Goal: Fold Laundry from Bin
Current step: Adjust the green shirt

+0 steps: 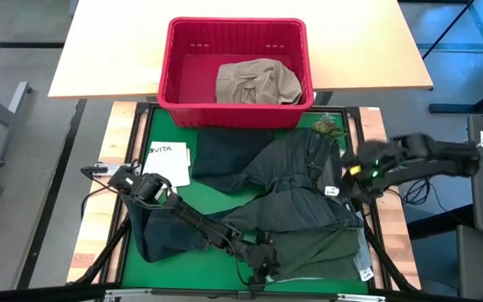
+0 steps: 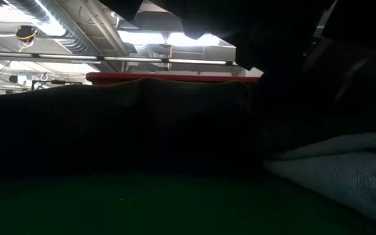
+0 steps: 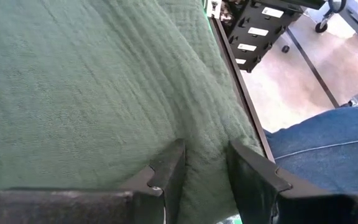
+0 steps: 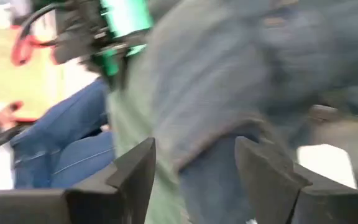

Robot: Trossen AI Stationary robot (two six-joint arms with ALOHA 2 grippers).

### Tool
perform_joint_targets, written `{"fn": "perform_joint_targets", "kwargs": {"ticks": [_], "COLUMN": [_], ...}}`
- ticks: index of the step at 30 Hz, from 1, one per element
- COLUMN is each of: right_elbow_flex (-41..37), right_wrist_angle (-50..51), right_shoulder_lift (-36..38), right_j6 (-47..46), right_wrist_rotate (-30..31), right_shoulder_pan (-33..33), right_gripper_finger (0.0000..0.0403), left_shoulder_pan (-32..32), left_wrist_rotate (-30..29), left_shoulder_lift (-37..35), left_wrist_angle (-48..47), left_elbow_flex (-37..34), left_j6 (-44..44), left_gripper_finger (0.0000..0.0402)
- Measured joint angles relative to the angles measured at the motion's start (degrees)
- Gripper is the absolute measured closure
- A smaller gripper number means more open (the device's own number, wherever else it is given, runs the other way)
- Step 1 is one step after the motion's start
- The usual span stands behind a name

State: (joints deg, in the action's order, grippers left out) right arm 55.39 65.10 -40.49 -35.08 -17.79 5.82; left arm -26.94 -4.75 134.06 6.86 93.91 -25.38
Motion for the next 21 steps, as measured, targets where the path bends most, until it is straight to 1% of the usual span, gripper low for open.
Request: {"fn": "perform_joint_targets", "kwargs": {"ticks": [2,4,7,11,14,18,21], "right_elbow_flex": [-3.97,-6.77,-8.52,-8.59,-8.52,-8.54,-8.54], "right_wrist_angle": [-7.58,-14.05,-21.7,-24.36,-24.96,-25.02,-25.0], "right_shoulder_lift": [0.23,-0.22,-3.46,-9.3,-13.1,-18.75,-22.81], "right_j6": [-3.55,-5.17,-5.43,-5.21,-5.16,-5.15,-5.11], "right_wrist_rotate": [0.22,0.6,1.66,5.4,7.79,12.73,16.23], "right_shoulder_pan": [-6.31,-12.28,-20.46,-29.55,-34.96,-41.16,-44.07], "right_gripper_finger": [0.0185,0.0185,0.0185,0.0185,0.0185,0.0185,0.0185], "left_shoulder_pan": [0.26,0.46,0.64,0.68,0.68,0.68,0.68], "left_wrist_rotate": [0.18,0.22,0.24,0.2,0.17,0.13,0.09], "left_shoulder_lift": [0.0,0.0,0.0,0.0,0.0,0.0,0.0], "left_wrist_angle": [-0.01,-0.01,-0.01,-0.01,-0.01,-0.01,-0.01], "left_elbow_flex": [0.0,0.0,0.0,0.0,0.0,0.0,0.0], "left_j6": [-0.02,-0.05,-0.09,-0.13,-0.03,-0.03,-0.01], "left_gripper_finger": [0.0285,0.0285,0.0285,0.0285,0.0285,0.0285,0.0285]}}
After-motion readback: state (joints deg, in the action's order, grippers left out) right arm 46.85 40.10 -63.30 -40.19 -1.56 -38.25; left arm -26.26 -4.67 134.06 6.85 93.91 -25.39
